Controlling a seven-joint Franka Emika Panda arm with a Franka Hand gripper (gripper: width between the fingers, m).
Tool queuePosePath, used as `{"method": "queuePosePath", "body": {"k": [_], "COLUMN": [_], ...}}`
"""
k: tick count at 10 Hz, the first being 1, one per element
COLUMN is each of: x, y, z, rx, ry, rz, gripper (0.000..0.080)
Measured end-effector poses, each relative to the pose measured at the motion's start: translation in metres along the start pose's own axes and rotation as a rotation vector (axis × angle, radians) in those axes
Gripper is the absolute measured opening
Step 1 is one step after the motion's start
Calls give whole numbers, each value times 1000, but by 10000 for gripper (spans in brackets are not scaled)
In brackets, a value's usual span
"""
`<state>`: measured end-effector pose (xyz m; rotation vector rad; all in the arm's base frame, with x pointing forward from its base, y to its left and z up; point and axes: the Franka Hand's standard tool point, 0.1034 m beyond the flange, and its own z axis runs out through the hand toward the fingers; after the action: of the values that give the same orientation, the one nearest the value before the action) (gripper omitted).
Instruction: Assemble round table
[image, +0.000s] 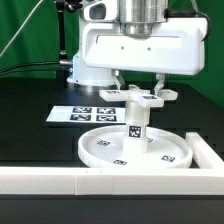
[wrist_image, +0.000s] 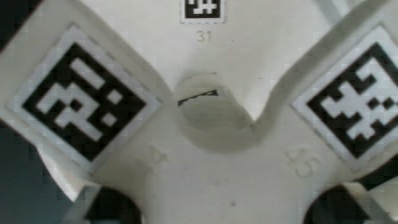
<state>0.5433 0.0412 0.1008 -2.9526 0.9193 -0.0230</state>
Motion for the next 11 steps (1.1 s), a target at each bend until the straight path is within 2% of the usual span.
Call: {"method": "queuePosePath", "body": {"k": [2, 3, 4, 6, 9, 11], "x": [0, 0, 1, 1, 2, 3], "y": [0, 0, 2, 2, 1, 1], "z": [0, 1, 1, 1, 1, 2], "rx": [1, 11, 43, 72, 94, 94], "ry": [-1, -2, -2, -19, -27, -27], "rz": [140, 244, 400, 601, 913, 1005], "gripper": [442, 442, 442, 442, 442, 442]}}
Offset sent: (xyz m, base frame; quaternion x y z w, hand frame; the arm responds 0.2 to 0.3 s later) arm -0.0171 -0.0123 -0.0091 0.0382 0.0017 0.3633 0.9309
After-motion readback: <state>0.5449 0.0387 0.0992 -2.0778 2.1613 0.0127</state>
